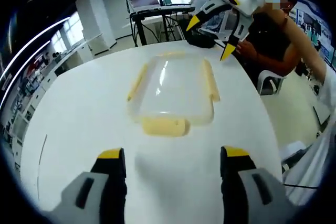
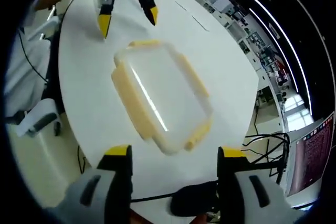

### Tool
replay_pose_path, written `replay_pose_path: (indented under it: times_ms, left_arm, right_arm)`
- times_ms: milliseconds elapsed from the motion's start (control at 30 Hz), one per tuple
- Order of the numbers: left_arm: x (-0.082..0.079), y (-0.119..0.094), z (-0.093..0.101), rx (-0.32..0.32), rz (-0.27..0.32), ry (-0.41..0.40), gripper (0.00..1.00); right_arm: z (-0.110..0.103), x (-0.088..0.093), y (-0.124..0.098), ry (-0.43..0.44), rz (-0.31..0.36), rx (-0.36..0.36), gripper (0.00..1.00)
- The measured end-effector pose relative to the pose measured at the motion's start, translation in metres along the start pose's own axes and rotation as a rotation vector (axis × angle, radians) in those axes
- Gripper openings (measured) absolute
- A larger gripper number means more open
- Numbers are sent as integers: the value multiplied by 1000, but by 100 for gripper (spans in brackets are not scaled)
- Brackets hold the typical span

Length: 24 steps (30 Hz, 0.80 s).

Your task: Snap each plastic latch of the storage box into its locked position after aligning the lid with the box until every specified latch is closed and the lid sits flush.

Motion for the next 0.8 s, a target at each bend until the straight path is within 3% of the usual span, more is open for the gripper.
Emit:
replay_pose_path:
  times_ms: [133,300,800]
  left_arm:
    - [-3,2,3,34,12,-4,74]
    - [-3,7,-2,11,-3,-2,73]
    - [-11,19,-1,32,-16,7,72]
  right_arm:
    - [2,0,0,0,-2,7,63]
    - [3,1,-2,7,7,10,62]
    - [-4,9,-3,-1,-4,7,62]
Point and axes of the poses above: the point that each gripper's makers call its tool centre point, and the gripper's own axes: y roughly forward along the fingers, z roughly to its right, x roughly out of its underside, the point moved 4 cm from there along -y, roughly backward along the fingers, and after that the axes turned 10 degrees about -y, right-handed, at the moved point
